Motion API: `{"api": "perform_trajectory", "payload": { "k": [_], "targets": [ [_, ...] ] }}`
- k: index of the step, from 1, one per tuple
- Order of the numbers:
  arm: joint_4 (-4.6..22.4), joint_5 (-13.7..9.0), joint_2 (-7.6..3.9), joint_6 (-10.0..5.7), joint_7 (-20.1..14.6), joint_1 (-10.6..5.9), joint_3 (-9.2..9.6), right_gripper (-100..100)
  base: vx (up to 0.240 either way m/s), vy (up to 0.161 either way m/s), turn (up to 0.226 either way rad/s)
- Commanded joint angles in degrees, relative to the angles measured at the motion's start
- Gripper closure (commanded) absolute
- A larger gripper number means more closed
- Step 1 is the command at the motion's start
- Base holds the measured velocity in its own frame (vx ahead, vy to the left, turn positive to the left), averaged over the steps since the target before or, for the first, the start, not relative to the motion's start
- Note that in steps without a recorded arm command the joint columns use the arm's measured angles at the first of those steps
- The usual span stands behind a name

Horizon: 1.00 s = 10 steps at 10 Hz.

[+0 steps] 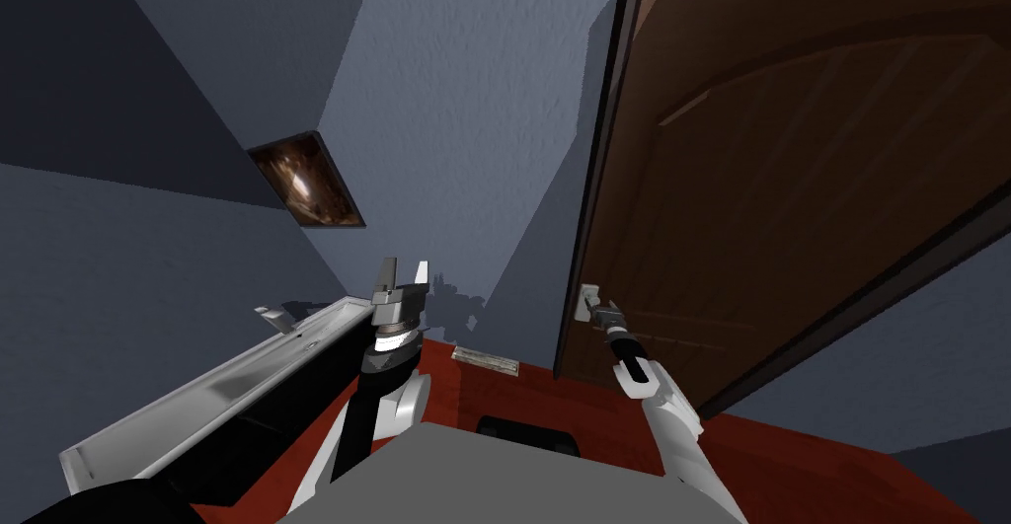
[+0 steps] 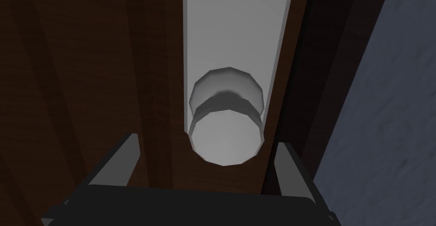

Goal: Pull the door open

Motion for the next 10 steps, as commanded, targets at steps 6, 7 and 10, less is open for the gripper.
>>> {"api": "perform_trajectory", "payload": {
  "k": [6, 7, 10],
  "targets": [
    [0.4, -0.3, -0.05, -0.40, -0.1, 0.05, -0.39, 100, 0.035, 0.008, 0.014],
    [0.4, -0.3, -0.05, -0.40, -0.1, 0.05, -0.39, 100, -0.008, 0.001, -0.002],
    [0.3, -2.6, -0.18, -0.23, -2.7, 0.42, 0.59, 100, -0.019, -0.009, 0.028]
  ]
}}
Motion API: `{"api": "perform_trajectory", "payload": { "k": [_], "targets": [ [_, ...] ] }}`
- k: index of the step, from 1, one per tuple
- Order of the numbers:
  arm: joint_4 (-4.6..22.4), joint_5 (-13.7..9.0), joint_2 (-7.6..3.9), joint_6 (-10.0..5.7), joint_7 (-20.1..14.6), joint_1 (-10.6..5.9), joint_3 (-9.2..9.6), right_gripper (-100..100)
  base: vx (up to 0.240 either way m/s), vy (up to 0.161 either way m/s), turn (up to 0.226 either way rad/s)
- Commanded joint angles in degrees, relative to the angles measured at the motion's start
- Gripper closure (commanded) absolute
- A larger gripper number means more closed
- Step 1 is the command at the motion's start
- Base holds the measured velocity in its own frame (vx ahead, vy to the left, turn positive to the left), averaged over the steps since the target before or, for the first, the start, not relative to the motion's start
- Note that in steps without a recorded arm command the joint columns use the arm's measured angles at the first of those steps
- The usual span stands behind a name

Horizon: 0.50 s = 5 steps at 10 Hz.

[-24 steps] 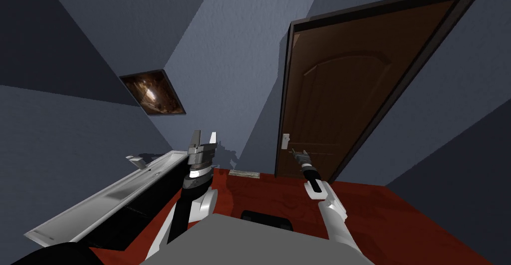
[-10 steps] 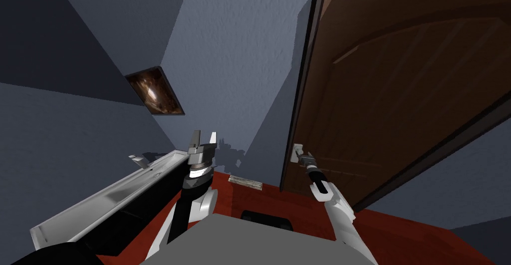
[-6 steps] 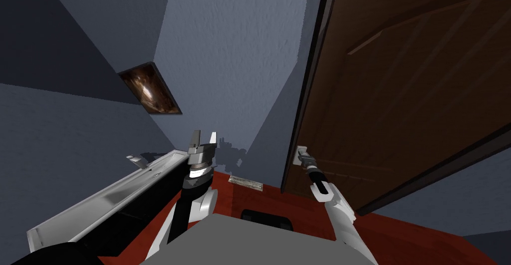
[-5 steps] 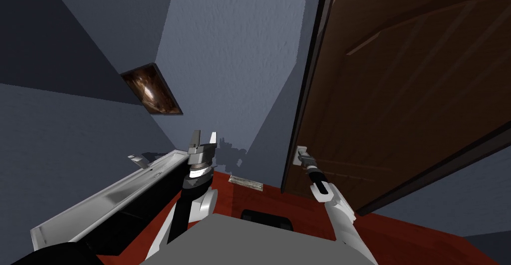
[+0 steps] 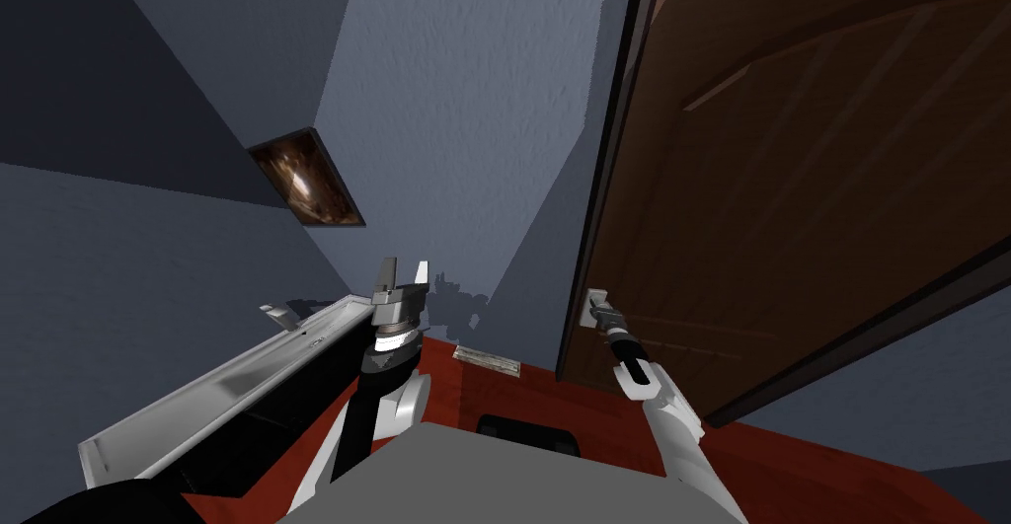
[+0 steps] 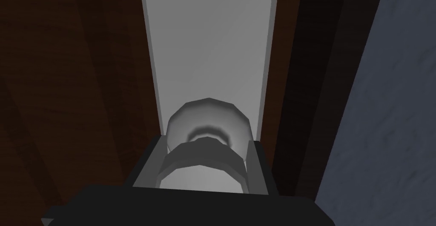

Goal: Pull the door open

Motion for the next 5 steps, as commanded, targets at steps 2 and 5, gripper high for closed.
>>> {"api": "perform_trajectory", "payload": {
  "k": [2, 5],
  "targets": [
    [-0.6, -2.8, -0.22, 0.13, -3.4, 0.38, 1.11, 100, -0.044, -0.024, 0.042],
    [-1.2, -7.3, -0.63, 0.35, -8.0, 0.88, 2.74, 100, -0.058, -0.020, 0.044]
  ]
}}
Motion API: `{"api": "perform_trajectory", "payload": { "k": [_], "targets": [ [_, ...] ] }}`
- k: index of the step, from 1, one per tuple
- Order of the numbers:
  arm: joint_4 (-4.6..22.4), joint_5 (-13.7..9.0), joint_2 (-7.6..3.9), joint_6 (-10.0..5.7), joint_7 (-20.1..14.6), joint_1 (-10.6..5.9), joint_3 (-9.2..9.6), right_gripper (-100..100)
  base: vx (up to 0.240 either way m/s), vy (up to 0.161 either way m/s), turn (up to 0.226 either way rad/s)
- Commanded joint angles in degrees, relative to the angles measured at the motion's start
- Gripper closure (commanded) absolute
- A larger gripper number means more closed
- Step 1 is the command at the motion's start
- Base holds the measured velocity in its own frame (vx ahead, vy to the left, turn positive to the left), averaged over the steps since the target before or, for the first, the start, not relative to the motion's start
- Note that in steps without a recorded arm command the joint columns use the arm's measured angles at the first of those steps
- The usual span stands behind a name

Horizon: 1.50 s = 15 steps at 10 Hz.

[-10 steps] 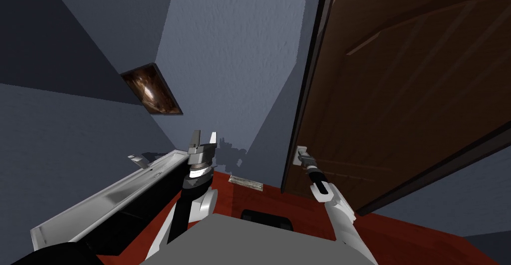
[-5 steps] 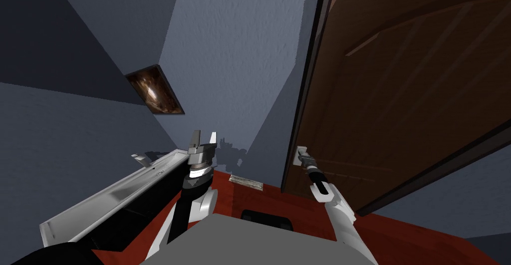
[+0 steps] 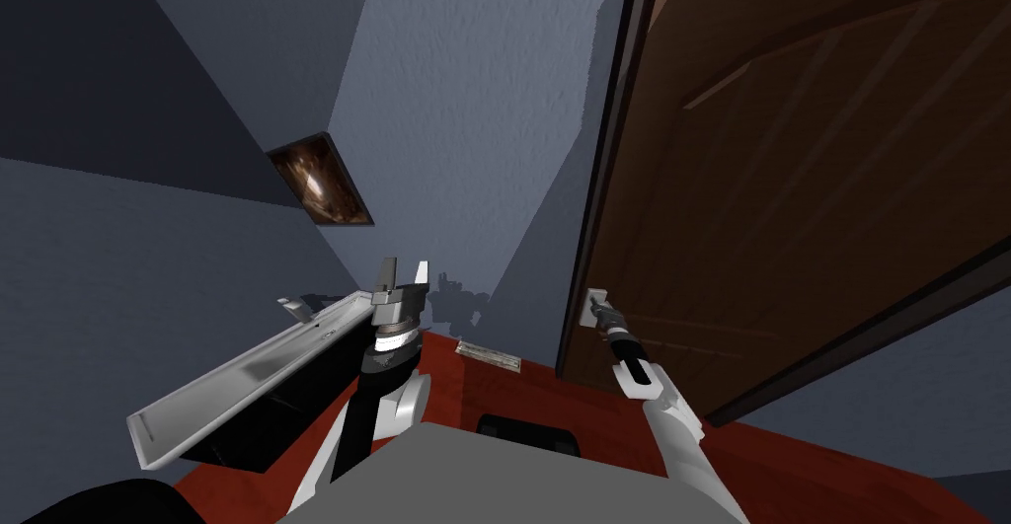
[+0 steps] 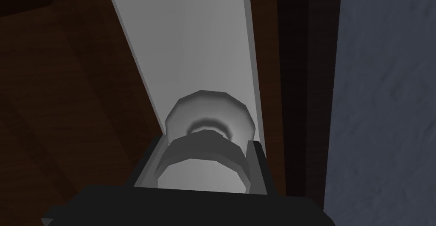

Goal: Pull the door open

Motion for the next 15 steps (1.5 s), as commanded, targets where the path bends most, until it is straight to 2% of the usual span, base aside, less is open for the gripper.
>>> {"api": "perform_trajectory", "payload": {
  "k": [1, 2, 3, 5, 6, 8, 9, 10, 11, 12, 13, 14, 15],
  "targets": [
    [-0.3, -2.7, -0.29, -0.14, -2.9, 0.13, 0.92, 100, -0.074, -0.041, 0.061],
    [-0.6, -4.5, -0.46, -0.04, -4.5, 0.35, 1.65, 100, -0.070, -0.043, 0.067],
    [-0.6, -4.7, -0.46, -0.04, -5.1, 0.35, 1.65, 100, -0.044, -0.017, 0.029],
    [-1.2, -8.5, -0.80, 0.16, -8.5, 0.80, 3.14, 100, -0.054, -0.022, 0.046],
    [-1.2, -8.8, -0.80, 0.16, -9.2, 0.80, 3.14, 100, -0.052, -0.026, 0.029],
    [-1.8, -12.7, -1.18, 0.39, -12.8, 1.32, 4.82, 100, -0.065, -0.032, 0.060],
    [-1.8, -13.4, -1.18, 0.39, -13.6, 1.32, 4.82, 100, -0.054, -0.026, 0.034],
    [-2.2, -15.6, -1.37, 0.51, -15.5, 1.58, 5.69, 100, -0.054, -0.023, 0.041],
    [-2.2, -15.7, -1.37, 0.51, -15.9, 1.58, 5.69, 100, -0.047, -0.024, 0.028],
    [-2.5, -18.2, -1.57, 0.63, -18.1, 1.86, 6.59, 100, -0.056, -0.030, 0.066],
    [-2.9, -19.8, -1.77, 0.76, -19.8, 2.15, 7.54, 100, -0.069, -0.042, 0.075],
    [-2.9, -20.8, -1.77, 0.76, -20.5, 2.15, 7.54, 100, -0.049, -0.034, 0.027],
    [-3.2, -22.9, -1.97, 0.89, -22.6, 2.44, 8.50, 100, -0.052, -0.032, 0.017]
  ]
}}
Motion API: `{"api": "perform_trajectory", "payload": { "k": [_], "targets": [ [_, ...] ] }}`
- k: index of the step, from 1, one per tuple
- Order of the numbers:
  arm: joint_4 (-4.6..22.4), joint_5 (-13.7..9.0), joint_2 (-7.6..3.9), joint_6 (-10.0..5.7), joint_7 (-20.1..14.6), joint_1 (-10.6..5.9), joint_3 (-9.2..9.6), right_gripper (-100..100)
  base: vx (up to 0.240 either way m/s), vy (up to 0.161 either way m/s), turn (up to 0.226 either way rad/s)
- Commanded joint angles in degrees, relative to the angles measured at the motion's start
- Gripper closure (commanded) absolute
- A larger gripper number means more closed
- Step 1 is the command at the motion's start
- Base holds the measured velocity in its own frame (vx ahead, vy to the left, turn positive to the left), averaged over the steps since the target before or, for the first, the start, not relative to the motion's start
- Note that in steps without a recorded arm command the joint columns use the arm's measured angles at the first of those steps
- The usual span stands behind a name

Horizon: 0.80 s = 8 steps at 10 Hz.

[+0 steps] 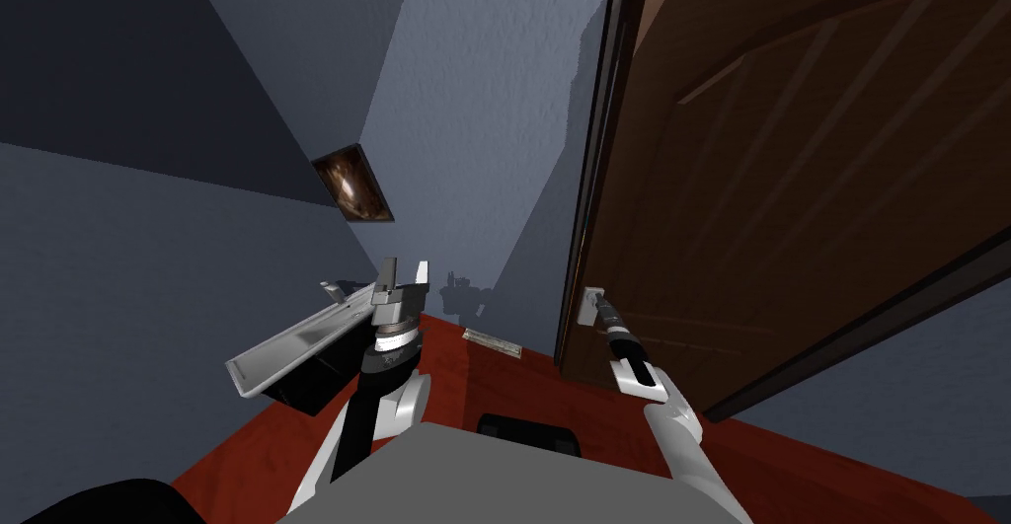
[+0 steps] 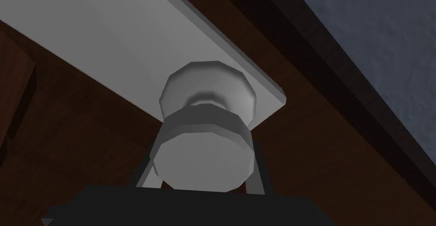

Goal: Pull the door open

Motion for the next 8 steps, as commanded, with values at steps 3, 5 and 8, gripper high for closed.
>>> {"api": "perform_trajectory", "payload": {
  "k": [3, 5, 8],
  "targets": [
    [-1.2, -5.6, -0.45, -0.15, -5.4, 0.45, 2.78, 100, -0.060, -0.029, 0.066],
    [-1.6, -9.0, -0.66, -0.02, -8.3, 0.76, 3.80, 100, -0.056, -0.037, 0.033],
    [-2.0, -12.6, -0.87, 0.12, -11.2, 1.07, 4.81, 100, -0.046, -0.029, 0.046]
  ]
}}
